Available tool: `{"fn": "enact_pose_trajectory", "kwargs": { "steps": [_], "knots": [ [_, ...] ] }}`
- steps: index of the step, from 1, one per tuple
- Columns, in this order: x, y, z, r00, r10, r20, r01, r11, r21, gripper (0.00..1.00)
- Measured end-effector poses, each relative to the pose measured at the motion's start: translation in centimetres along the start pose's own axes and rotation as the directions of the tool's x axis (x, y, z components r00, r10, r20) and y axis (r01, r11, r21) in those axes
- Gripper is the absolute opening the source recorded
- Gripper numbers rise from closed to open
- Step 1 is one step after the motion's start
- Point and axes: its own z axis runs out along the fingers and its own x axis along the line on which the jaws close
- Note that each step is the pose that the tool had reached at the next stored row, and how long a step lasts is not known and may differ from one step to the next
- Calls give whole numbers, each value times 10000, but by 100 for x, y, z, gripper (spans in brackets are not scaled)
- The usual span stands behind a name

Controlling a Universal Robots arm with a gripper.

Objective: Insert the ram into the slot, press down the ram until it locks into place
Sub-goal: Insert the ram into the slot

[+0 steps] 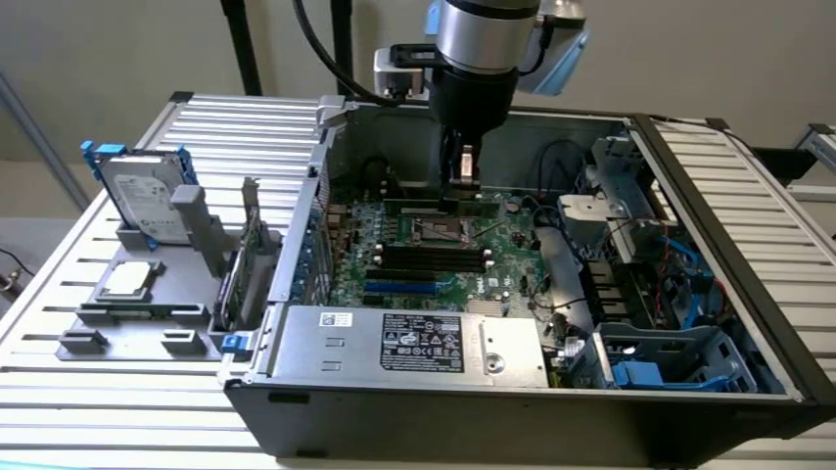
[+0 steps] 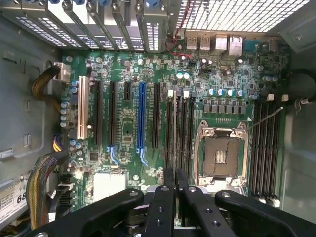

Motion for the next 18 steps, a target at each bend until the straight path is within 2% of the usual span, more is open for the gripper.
{"fn": "enact_pose_trajectory", "kwargs": {
  "steps": [18],
  "knots": [
    [15, -12, 328, 10000, 60, 2, -60, 10000, -2, 13]
  ]
}}
